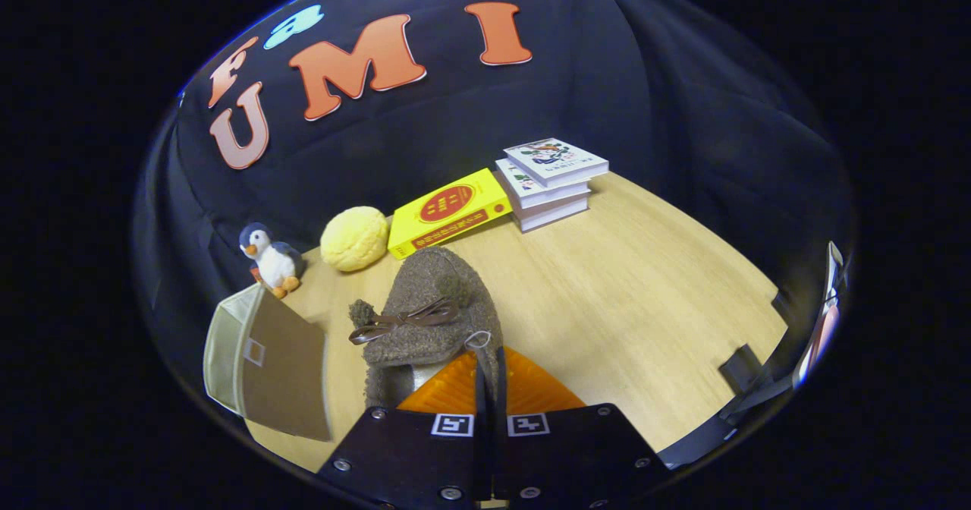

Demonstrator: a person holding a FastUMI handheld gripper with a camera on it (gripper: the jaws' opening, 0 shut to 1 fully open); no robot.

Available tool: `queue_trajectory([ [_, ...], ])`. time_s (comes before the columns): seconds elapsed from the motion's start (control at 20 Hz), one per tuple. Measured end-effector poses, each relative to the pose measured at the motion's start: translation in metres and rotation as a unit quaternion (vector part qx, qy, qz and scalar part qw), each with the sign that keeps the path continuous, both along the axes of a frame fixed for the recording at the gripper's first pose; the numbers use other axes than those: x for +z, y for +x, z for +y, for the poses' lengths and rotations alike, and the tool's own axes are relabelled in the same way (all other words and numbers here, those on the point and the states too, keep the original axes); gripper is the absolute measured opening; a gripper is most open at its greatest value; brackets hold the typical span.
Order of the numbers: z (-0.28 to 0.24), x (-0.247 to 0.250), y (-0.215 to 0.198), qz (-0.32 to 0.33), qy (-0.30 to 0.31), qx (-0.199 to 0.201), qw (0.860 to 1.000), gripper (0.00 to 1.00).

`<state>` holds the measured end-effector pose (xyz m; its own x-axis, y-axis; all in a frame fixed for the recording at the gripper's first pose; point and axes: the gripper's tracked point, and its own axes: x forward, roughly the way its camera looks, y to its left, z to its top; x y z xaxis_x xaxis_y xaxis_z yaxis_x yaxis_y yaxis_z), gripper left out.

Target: Open the storage box then place both shoes into the box .Put the left shoe in first, then the right shoe, with the right side of both shoes facing outward in a uniform manner.

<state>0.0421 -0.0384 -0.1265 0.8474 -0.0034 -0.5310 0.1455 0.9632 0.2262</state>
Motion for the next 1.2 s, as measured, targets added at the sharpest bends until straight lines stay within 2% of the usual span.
queue_trajectory([
  [0.15,0.059,0.028,-0.001,-0.012,0.006,-0.008,1.0,0.02],
  [0.35,0.149,0.058,-0.001,-0.031,0.007,0.019,0.999,0.02],
  [0.6,0.234,0.07,0.0,-0.036,0.004,0.05,0.998,0.02],
  [0.9,0.279,0.041,0.005,-0.016,-0.041,0.065,0.997,0.02],
  [1.2,0.295,-0.002,0.015,0.017,-0.071,0.07,0.995,0.03],
])
